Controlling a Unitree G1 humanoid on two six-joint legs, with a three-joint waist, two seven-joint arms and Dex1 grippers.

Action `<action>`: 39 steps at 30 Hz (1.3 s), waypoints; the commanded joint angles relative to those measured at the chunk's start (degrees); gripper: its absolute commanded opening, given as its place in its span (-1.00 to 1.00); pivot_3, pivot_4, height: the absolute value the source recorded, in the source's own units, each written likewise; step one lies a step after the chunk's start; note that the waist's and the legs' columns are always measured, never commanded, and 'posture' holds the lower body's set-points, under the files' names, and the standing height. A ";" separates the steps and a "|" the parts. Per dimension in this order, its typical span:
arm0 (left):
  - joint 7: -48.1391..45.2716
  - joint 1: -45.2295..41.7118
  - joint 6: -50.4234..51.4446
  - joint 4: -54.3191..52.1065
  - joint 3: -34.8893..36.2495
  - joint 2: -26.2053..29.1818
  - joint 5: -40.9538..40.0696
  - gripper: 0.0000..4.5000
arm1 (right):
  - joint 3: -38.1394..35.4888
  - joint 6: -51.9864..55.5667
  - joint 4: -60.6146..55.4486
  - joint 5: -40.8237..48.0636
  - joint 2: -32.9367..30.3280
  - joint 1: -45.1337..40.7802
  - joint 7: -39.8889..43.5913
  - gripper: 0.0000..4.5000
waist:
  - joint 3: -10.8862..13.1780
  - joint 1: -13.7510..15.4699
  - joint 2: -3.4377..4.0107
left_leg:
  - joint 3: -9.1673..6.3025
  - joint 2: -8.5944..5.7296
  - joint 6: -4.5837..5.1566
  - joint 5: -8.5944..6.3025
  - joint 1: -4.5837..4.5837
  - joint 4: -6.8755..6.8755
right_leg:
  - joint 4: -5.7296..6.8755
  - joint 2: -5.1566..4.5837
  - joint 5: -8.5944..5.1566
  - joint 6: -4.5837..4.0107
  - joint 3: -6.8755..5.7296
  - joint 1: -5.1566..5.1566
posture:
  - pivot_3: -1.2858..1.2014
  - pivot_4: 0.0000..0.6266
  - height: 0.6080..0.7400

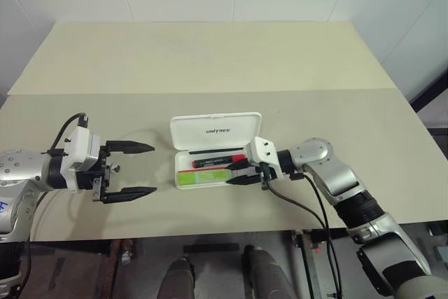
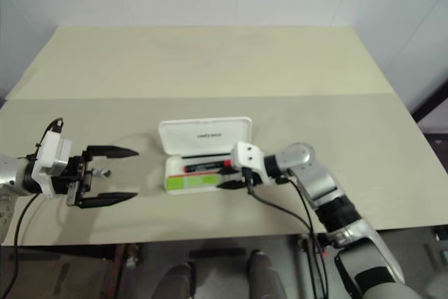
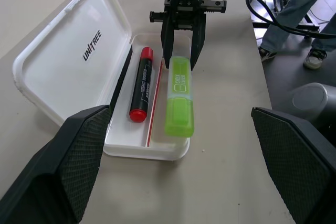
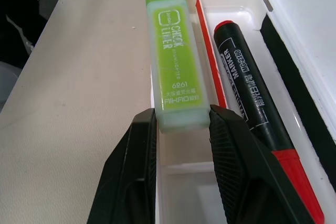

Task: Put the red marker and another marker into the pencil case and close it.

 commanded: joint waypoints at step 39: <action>27.12 11.96 5.22 -15.38 13.10 -14.19 -3.91 1.00 | -26.85 20.90 -25.70 22.95 -13.84 13.83 -6.96 0.98 | 0.02 0.12 0.02 | -0.01 0.02 -0.03 -0.07 0.04 0.03 | -0.06 0.00 -0.08 0.09 0.02 0.06 | 0.03 -0.52 1.00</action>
